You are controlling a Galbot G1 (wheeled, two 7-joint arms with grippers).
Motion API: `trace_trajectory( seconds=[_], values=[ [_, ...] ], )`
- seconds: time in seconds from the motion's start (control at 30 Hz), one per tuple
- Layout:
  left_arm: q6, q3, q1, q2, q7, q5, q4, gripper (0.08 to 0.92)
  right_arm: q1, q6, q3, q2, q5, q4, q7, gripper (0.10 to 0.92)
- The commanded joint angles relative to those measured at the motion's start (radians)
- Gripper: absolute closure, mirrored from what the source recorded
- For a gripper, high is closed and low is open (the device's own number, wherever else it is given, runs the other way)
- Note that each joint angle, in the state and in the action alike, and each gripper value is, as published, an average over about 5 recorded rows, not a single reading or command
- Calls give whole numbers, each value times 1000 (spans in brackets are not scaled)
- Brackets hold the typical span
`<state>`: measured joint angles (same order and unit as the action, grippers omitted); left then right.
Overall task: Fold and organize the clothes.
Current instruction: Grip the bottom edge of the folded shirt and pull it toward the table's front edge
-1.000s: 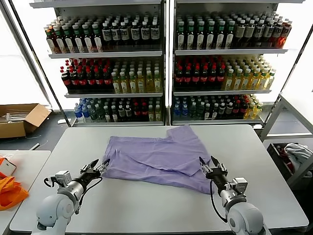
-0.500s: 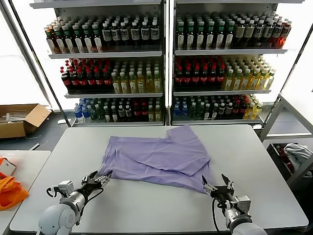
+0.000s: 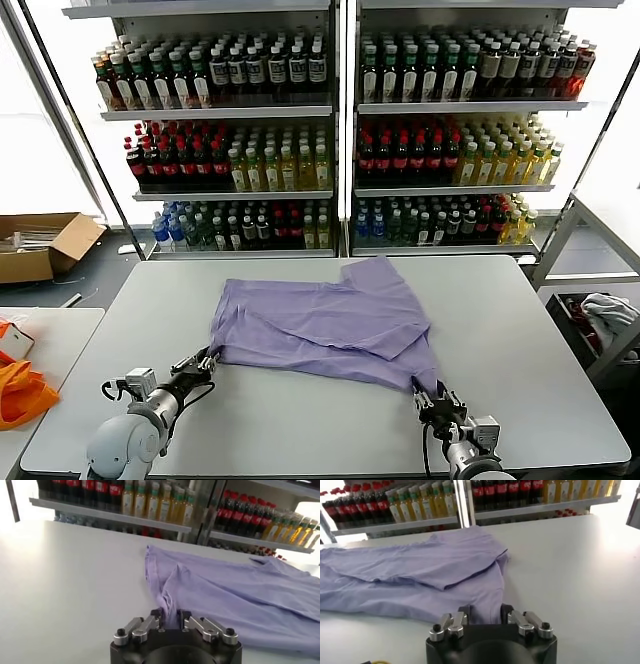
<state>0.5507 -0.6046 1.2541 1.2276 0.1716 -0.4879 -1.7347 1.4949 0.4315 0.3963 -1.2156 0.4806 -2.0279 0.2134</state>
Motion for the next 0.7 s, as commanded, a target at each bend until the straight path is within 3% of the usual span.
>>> trace_trajectory(
  seconds=[0.03, 0.23, 0.7],
  values=[
    [4, 4, 3, 0, 3, 6, 16, 818, 10, 12, -15, -10, 21, 11, 6, 769],
    [-2, -13, 54, -12, 16, 8, -9, 906, 0, 5, -16, 25, 28, -5, -9, 895],
    [26, -152, 367, 42, 0, 22, -297, 906, 136, 19, 13, 134, 40, -129, -35, 900]
  ],
)
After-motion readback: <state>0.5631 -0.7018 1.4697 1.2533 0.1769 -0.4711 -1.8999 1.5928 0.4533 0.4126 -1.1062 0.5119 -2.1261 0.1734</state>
